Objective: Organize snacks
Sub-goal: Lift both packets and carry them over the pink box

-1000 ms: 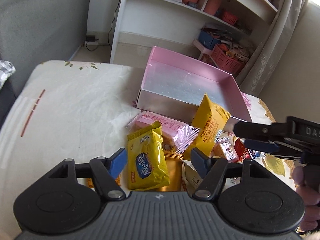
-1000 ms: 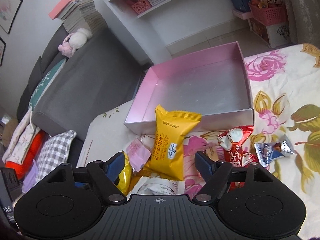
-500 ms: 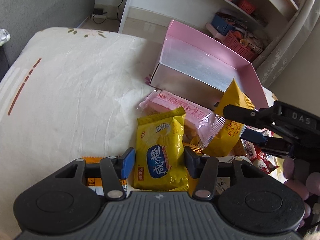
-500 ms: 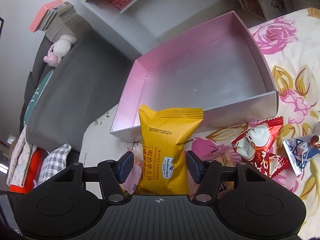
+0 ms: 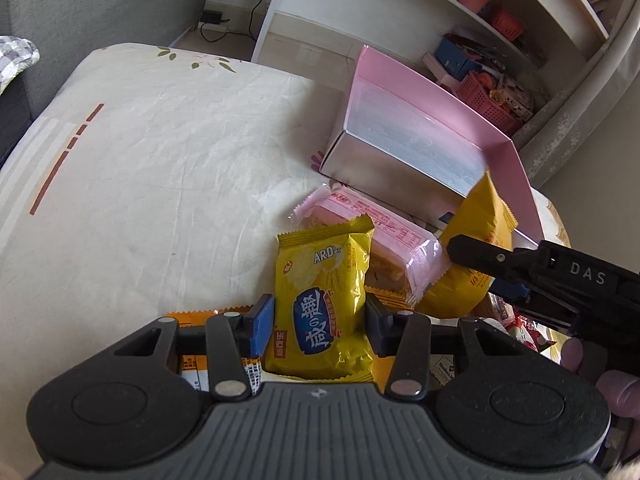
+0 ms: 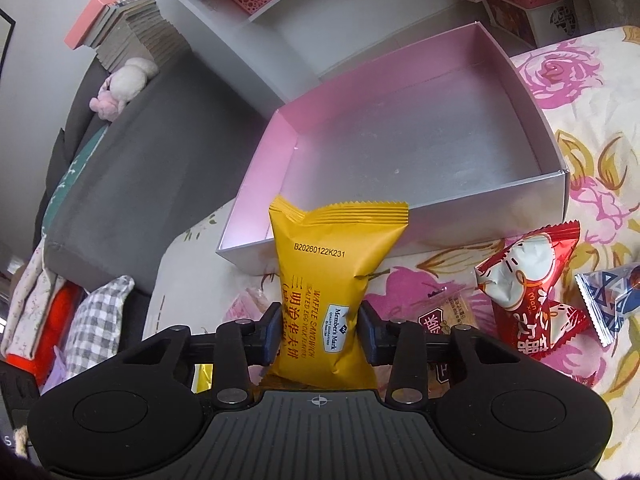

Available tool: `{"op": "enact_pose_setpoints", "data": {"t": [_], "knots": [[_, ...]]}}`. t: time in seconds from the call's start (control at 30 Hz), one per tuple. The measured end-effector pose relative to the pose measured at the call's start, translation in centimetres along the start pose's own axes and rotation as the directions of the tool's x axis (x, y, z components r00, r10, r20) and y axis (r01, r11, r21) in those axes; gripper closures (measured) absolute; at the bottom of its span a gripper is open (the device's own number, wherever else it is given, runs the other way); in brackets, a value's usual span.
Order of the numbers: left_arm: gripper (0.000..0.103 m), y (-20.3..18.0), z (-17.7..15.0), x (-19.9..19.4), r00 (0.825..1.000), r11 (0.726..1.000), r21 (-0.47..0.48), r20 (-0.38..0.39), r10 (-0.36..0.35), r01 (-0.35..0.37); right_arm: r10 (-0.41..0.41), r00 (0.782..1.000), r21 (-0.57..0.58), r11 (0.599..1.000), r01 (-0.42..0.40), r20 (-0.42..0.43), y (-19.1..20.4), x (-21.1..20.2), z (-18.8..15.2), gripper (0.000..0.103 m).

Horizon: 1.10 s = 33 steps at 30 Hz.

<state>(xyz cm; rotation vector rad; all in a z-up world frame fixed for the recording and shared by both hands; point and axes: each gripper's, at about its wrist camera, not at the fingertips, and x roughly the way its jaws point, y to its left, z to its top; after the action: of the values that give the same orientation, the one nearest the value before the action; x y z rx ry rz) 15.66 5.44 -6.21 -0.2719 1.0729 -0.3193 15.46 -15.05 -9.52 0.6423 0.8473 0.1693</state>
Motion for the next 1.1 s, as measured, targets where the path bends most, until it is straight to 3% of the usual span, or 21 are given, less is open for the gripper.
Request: {"op": "enact_pose_setpoints", "data": {"t": [0.37,0.7,1.1], "knots": [[0.061,0.0,-0.2,-0.7,1.000,1.000,0.006,0.020,-0.003,0.003,-0.013,1.000,-0.002,1.000,0.013,0.011,0.2,-2.3,0.0,0.066],[0.061,-1.0,-0.6,-1.3,0.999,0.999,0.044,0.037,0.001,-0.003,-0.018,0.997,0.024,1.000,0.016,0.073,-0.3,-5.1,0.0,0.067],[0.061,-2.6,-1.4,-3.3,0.995,0.995,0.101,0.097,-0.003,-0.007,0.030,0.989,0.017,0.999,-0.033,0.144,0.1,-9.1,0.0,0.067]]}}
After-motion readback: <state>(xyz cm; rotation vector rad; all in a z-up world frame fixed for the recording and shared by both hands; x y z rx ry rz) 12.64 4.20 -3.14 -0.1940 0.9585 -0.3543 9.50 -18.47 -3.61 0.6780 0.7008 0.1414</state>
